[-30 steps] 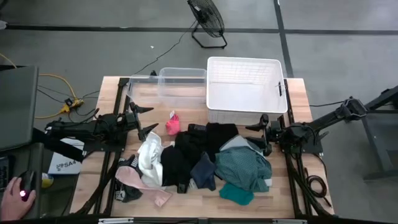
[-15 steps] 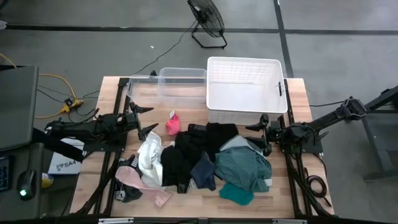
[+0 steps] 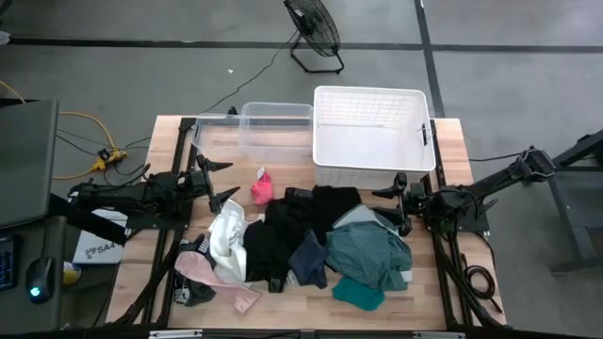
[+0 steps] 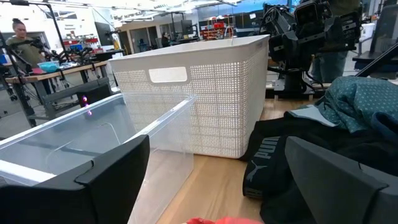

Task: Pick & Place Cloths

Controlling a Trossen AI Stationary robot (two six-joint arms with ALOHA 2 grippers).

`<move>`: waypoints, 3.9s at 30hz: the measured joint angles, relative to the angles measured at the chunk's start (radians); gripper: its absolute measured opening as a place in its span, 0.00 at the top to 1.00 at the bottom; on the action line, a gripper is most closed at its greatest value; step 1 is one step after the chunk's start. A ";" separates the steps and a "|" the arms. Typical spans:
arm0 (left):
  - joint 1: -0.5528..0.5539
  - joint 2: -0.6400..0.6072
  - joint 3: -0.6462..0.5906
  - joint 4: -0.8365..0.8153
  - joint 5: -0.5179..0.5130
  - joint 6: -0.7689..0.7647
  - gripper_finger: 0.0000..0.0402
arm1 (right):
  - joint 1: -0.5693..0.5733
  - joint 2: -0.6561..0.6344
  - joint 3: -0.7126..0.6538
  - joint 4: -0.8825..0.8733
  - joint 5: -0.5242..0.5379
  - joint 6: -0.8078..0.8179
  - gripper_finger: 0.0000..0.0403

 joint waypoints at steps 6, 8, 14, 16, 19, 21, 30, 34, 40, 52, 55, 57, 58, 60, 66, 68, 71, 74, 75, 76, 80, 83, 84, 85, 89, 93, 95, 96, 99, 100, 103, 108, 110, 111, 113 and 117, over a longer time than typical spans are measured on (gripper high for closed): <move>0.000 0.000 0.000 0.000 0.000 0.000 0.09 | 0.000 0.000 0.000 0.000 0.000 0.000 0.41; 0.000 0.000 0.000 0.000 0.000 0.000 0.09 | 0.000 0.000 0.000 0.000 0.000 0.000 0.41; 0.000 0.000 0.000 0.000 0.000 0.000 0.09 | 0.000 0.000 0.000 0.001 0.000 0.000 0.41; 0.000 0.000 0.000 0.000 0.000 0.000 0.09 | 0.000 0.000 0.000 0.003 0.000 0.017 0.41; 0.000 0.000 0.000 0.000 0.000 0.000 0.09 | 0.000 0.000 0.000 0.003 0.000 0.091 0.41; 0.000 0.000 0.000 0.000 0.000 0.000 0.09 | 0.000 0.000 0.000 0.003 0.000 0.150 0.41; 0.000 0.000 0.000 0.000 0.000 0.000 0.09 | 0.000 0.000 0.005 -0.010 0.006 0.414 0.41; 0.000 0.000 0.000 0.000 0.000 0.000 0.09 | 0.003 0.014 0.082 -0.066 0.008 0.364 0.41; 0.000 0.000 0.000 0.000 0.000 0.000 0.09 | 0.023 0.081 0.346 -0.489 0.028 0.377 0.41; 0.000 0.000 0.000 0.000 0.000 0.000 0.09 | 0.161 0.406 0.849 -1.188 0.023 0.515 0.41; 0.000 0.000 0.000 0.000 0.000 0.000 0.09 | 0.199 0.493 0.947 -1.353 -0.006 0.594 0.41; 0.000 0.000 0.000 0.000 0.000 0.000 0.09 | 0.219 0.552 0.992 -1.442 -0.036 0.640 0.41; 0.000 0.000 0.000 0.000 0.000 0.000 0.09 | 0.228 0.582 1.012 -1.474 -0.052 0.655 0.41; 0.000 0.000 0.000 0.000 0.000 0.000 0.09 | 0.242 0.635 1.039 -1.526 -0.096 0.663 0.41; 0.000 0.000 0.000 0.000 0.000 0.000 0.09 | 0.260 0.757 1.052 -1.608 -0.257 0.648 0.41; 0.000 0.000 0.000 0.000 0.000 0.000 0.09 | 0.260 0.786 1.052 -1.614 -0.311 0.647 0.41; 0.000 0.000 0.000 0.000 0.000 0.000 0.09 | 0.260 0.823 1.052 -1.615 -0.338 0.647 0.41; 0.000 0.000 0.000 0.000 0.000 0.000 0.09 | 0.260 0.844 1.052 -1.616 -0.335 0.639 0.41; 0.000 0.000 0.000 0.000 0.000 0.000 0.09 | 0.260 0.849 1.053 -1.617 -0.323 0.636 0.41; 0.000 0.000 0.000 0.000 0.000 0.000 0.09 | 0.260 0.853 1.053 -1.618 -0.307 0.636 0.41; 0.000 0.000 0.000 0.000 0.000 0.000 0.09 | 0.264 0.868 1.053 -1.615 -0.231 0.635 0.41; 0.000 0.000 0.000 0.000 0.000 0.000 0.09 | 0.264 0.878 1.053 -1.592 -0.227 0.637 0.41; 0.000 0.000 0.000 0.000 0.000 0.000 0.09 | 0.264 0.881 1.053 -1.584 -0.229 0.637 0.41; 0.000 0.000 0.000 0.000 0.000 0.000 0.09 | 0.264 0.883 1.053 -1.577 -0.228 0.637 0.41; 0.000 0.000 0.000 0.000 0.000 0.000 0.09 | 0.264 0.883 1.053 -1.556 -0.220 0.622 0.41; 0.000 0.000 0.000 0.000 0.000 0.000 0.09 | 0.264 0.883 1.053 -1.559 -0.185 0.542 0.41; 0.000 0.000 0.000 0.000 0.000 0.000 0.09 | 0.255 0.883 1.053 -1.565 -0.186 0.528 0.41; 0.000 0.000 0.000 0.000 0.000 0.000 0.09 | 0.250 0.883 1.053 -1.566 -0.189 0.529 0.41; 0.000 0.000 0.000 0.000 0.000 0.000 0.09 | 0.236 0.883 1.053 -1.553 -0.197 0.517 0.39; 0.000 0.000 0.000 0.000 0.000 0.000 0.09 | 0.232 0.883 1.053 -1.539 -0.191 0.499 0.37; 0.000 0.000 0.000 0.000 0.000 0.000 0.09 | 0.220 0.886 1.053 -1.465 -0.177 0.416 0.31; 0.000 0.000 0.000 0.000 0.000 0.000 0.09 | 0.201 0.952 1.055 -1.444 -0.182 0.284 0.18; 0.000 0.000 0.000 0.000 0.000 0.000 0.09 | 0.202 0.997 1.055 -1.435 -0.189 0.227 0.15; 0.000 0.000 0.000 0.000 0.000 0.000 0.09 | 0.203 1.020 1.055 -1.432 -0.200 0.202 0.14; 0.000 0.000 0.000 0.000 0.000 0.000 0.09 | 0.203 1.066 1.054 -1.430 -0.210 0.182 0.13; 0.000 0.000 0.000 0.000 0.000 0.000 0.09 | 0.197 1.146 1.055 -1.429 -0.247 0.183 0.15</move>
